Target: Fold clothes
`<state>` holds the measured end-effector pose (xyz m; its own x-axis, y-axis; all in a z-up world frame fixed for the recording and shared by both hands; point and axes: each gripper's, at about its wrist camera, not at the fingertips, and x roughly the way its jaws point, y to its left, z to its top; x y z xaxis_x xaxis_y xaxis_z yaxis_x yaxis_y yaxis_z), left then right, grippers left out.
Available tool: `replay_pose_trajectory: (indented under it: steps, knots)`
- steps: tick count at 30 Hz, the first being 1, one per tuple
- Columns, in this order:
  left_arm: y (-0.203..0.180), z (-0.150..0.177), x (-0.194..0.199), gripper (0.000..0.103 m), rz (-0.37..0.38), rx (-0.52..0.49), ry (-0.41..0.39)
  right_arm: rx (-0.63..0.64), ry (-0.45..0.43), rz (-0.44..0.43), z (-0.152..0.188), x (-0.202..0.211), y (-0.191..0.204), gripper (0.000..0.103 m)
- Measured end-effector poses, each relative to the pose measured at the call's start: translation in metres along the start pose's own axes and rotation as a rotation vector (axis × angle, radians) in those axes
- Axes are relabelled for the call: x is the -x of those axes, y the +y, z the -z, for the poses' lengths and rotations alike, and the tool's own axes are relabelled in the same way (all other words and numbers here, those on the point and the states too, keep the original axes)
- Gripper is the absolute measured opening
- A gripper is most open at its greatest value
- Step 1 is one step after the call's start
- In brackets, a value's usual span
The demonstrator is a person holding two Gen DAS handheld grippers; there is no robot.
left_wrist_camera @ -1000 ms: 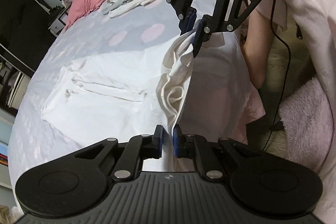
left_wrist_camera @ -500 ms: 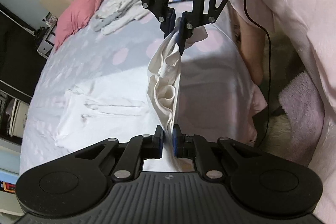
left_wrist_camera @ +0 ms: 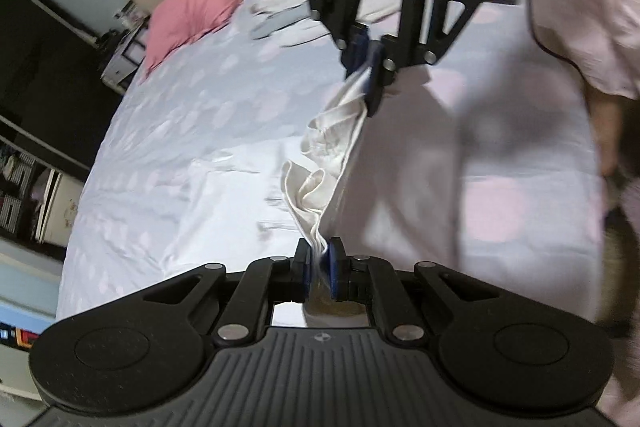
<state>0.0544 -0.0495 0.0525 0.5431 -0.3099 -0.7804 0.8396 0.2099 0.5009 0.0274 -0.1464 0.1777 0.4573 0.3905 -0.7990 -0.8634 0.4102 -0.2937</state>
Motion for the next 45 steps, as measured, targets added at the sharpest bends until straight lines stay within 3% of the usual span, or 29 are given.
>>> replay_pose_trajectory:
  steps: [10, 17, 21, 25, 27, 32, 35, 39, 43, 45]
  knots:
    - [0.057, 0.020, -0.093, 0.007, 0.050, 0.124, 0.046, -0.174, 0.073, -0.073, 0.001, -0.097, -0.063, 0.013]
    - [0.066, 0.043, -0.131, 0.007, 0.104, 0.198, 0.072, -0.248, 0.136, -0.130, 0.008, -0.148, -0.082, 0.013]
    - [0.066, 0.049, -0.139, 0.009, 0.098, 0.222, 0.067, -0.271, 0.158, -0.140, 0.008, -0.165, -0.089, 0.013]
    - [0.070, 0.052, -0.140, 0.022, 0.022, 0.266, 0.047, -0.371, 0.145, -0.113, 0.012, -0.167, -0.097, 0.024]
    - [0.077, 0.050, -0.133, 0.022, -0.020, 0.305, 0.025, -0.422, 0.114, -0.070, 0.013, -0.157, -0.102, 0.031]
    - [0.096, 0.055, -0.091, 0.022, -0.129, 0.449, -0.057, -0.528, -0.006, 0.043, 0.013, -0.114, -0.114, 0.033]
    - [0.096, 0.061, -0.059, 0.018, -0.064, 0.497, -0.101, -0.547, -0.062, 0.024, 0.013, -0.089, -0.106, 0.033]
    - [0.080, 0.069, -0.032, 0.014, 0.012, 0.446, -0.098, -0.487, -0.058, -0.047, 0.014, -0.074, -0.080, 0.031]
    - [0.069, 0.084, -0.038, 0.014, -0.001, 0.497, -0.033, -0.440, -0.002, -0.008, 0.032, -0.071, -0.059, 0.033]
    - [0.067, 0.092, -0.043, 0.019, -0.008, 0.545, -0.012, -0.440, 0.022, 0.018, 0.044, -0.072, -0.055, 0.035]
